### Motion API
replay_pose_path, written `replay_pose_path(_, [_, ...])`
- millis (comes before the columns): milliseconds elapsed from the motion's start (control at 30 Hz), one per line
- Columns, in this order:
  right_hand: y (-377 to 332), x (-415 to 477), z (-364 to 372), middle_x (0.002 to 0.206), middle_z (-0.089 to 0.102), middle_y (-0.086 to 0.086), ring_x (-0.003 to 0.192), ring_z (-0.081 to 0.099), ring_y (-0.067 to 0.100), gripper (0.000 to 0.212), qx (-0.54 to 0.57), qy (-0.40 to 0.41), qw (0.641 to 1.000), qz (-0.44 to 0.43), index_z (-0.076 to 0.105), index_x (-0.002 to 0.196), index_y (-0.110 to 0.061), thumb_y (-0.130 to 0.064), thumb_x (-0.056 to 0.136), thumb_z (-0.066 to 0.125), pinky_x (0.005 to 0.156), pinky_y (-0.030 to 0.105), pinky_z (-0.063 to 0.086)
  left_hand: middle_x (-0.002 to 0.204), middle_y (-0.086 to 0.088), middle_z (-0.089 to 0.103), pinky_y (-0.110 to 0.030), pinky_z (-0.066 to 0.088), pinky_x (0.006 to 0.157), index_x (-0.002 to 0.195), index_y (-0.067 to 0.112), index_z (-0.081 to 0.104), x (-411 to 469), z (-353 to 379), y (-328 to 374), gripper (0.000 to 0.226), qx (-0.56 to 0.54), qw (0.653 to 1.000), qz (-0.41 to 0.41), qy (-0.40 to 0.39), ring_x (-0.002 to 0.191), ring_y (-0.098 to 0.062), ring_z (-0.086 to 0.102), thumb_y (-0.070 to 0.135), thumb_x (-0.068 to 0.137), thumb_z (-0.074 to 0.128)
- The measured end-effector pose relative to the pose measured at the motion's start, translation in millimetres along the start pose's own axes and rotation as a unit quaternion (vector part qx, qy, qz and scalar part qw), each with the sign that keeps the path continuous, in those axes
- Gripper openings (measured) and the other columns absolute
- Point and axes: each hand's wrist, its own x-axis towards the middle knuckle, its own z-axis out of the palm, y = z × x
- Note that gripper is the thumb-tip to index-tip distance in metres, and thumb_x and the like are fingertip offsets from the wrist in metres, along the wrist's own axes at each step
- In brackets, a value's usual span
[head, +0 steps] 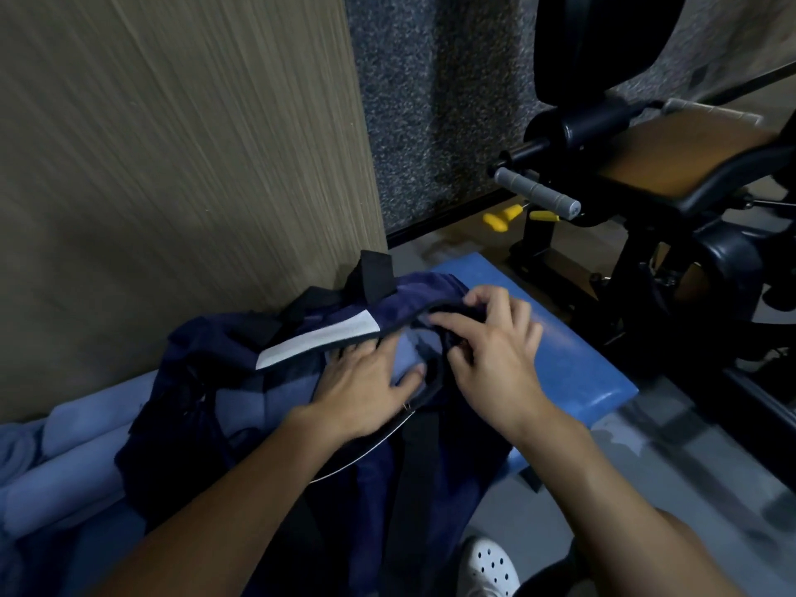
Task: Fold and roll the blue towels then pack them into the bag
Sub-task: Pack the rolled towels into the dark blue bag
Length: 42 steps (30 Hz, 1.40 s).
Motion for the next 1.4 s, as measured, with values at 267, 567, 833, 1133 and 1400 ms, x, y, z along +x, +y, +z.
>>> replay_pose_path(267, [-7, 9, 6, 0.142, 0.035, -0.008, 0.121, 0.029, 0.019, 0.076, -0.063, -0.052, 0.997, -0.014, 0.025, 0.147, -0.040, -0.021, 0.074, 0.034, 0.087, 0.038, 0.022, 0.163, 0.008, 0.006, -0.037, 0.013, 0.119, 0.155, 0.033, -0.003, 1, 17, -30, 0.091, 0.071, 0.995, 0.064, 0.000, 0.148, -0.016, 0.010, 0.078, 0.075, 0.005])
replay_pose_path(567, [-10, 7, 7, 0.139, 0.034, -0.005, 0.122, 0.029, 0.022, 0.074, -0.055, -0.048, 0.997, -0.022, 0.031, 0.145, -0.038, -0.023, 0.075, 0.050, 0.093, 0.039, 0.023, 0.164, 0.009, -0.002, -0.034, 0.003, 0.121, 0.156, 0.028, -0.005, 2, 14, -28, 0.082, 0.061, 0.997, 0.042, -0.031, 0.150, -0.013, 0.002, 0.070, 0.091, 0.022])
replay_pose_path(833, [-38, -2, 2, 0.122, 0.043, -0.003, 0.116, 0.036, 0.017, 0.048, 0.059, 0.041, 0.997, -0.038, 0.062, 0.117, -0.029, -0.025, 0.070, 0.054, 0.089, 0.031, 0.022, 0.157, 0.006, 0.029, -0.035, 0.027, 0.116, 0.150, 0.028, 0.032, -41, -20, -27, 0.071, -0.040, 0.995, 0.091, 0.030, 0.142, -0.016, 0.030, 0.064, 0.090, 0.025])
replay_pose_path(1133, [-137, -38, 44, 0.098, 0.056, -0.008, 0.098, 0.057, 0.016, 0.028, 0.256, -0.043, 0.960, -0.105, 0.069, 0.097, -0.019, -0.018, 0.077, 0.050, 0.092, 0.036, 0.039, 0.101, 0.009, 0.063, -0.022, 0.044, 0.088, 0.104, 0.014, 0.069, -154, -49, -110, 0.022, -0.182, 0.958, 0.076, 0.209, 0.097, -0.010, 0.057, 0.020, 0.094, 0.050])
replay_pose_path(1400, [-255, -91, 100, 0.092, 0.060, 0.002, 0.083, 0.059, 0.009, 0.026, 0.385, -0.169, 0.887, -0.192, 0.069, 0.091, -0.007, 0.000, 0.077, 0.049, 0.077, 0.018, 0.048, 0.095, -0.004, 0.064, -0.038, 0.053, 0.077, 0.099, 0.006, 0.068, -244, -36, -234, 0.022, -0.152, 0.944, -0.111, 0.271, 0.087, -0.019, 0.061, 0.011, 0.086, 0.051])
